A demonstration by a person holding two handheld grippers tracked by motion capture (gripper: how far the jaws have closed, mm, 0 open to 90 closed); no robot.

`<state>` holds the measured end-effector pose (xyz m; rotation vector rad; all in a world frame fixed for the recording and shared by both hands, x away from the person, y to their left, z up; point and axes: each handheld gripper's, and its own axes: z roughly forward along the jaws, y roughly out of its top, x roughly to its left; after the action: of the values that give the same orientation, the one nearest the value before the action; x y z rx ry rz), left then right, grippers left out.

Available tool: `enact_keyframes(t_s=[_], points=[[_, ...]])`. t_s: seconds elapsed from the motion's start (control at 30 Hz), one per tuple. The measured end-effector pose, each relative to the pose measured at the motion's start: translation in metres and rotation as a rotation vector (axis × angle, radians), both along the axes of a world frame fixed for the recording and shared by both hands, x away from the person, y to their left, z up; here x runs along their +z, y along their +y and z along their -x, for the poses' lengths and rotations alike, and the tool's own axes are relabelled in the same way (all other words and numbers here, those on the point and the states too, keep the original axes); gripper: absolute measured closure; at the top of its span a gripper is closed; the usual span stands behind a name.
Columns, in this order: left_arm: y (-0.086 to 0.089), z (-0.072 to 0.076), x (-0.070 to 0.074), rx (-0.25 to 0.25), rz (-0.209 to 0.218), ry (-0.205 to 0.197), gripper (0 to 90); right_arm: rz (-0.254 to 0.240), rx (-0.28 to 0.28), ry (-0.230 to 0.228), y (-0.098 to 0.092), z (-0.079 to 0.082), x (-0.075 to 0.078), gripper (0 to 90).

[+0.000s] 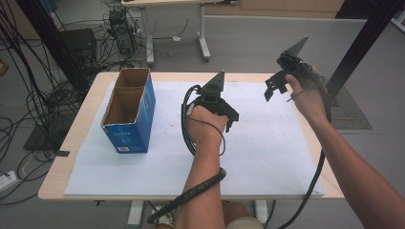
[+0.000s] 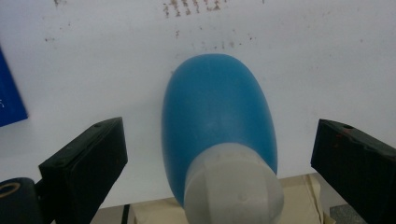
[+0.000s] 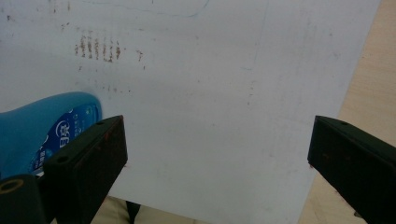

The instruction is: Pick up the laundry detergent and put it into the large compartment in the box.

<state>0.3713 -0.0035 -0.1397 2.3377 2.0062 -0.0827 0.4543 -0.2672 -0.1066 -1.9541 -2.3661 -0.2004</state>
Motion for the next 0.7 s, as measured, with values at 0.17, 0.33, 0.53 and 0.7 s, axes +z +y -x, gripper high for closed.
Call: enact_keyframes(t_s=[0.17,0.33,0.53,0.7], points=[[-0.002,-0.001,-0.006,0.001,0.003,0.01,4.3,-0.002,-0.002,0.002,-0.002,0.0,-0.002,4.5],[-0.003,-0.002,-0.012,0.001,0.0,0.018,4.3,-0.004,-0.003,0.005,-0.002,-0.001,-0.003,4.5],[-0.003,-0.001,-0.017,0.0,-0.007,0.02,4.2,-0.005,0.001,0.005,0.0,-0.002,-0.005,4.5],[-0.004,0.0,-0.022,0.001,-0.015,0.021,4.1,-0.004,0.006,0.009,0.003,-0.002,-0.007,4.5]])
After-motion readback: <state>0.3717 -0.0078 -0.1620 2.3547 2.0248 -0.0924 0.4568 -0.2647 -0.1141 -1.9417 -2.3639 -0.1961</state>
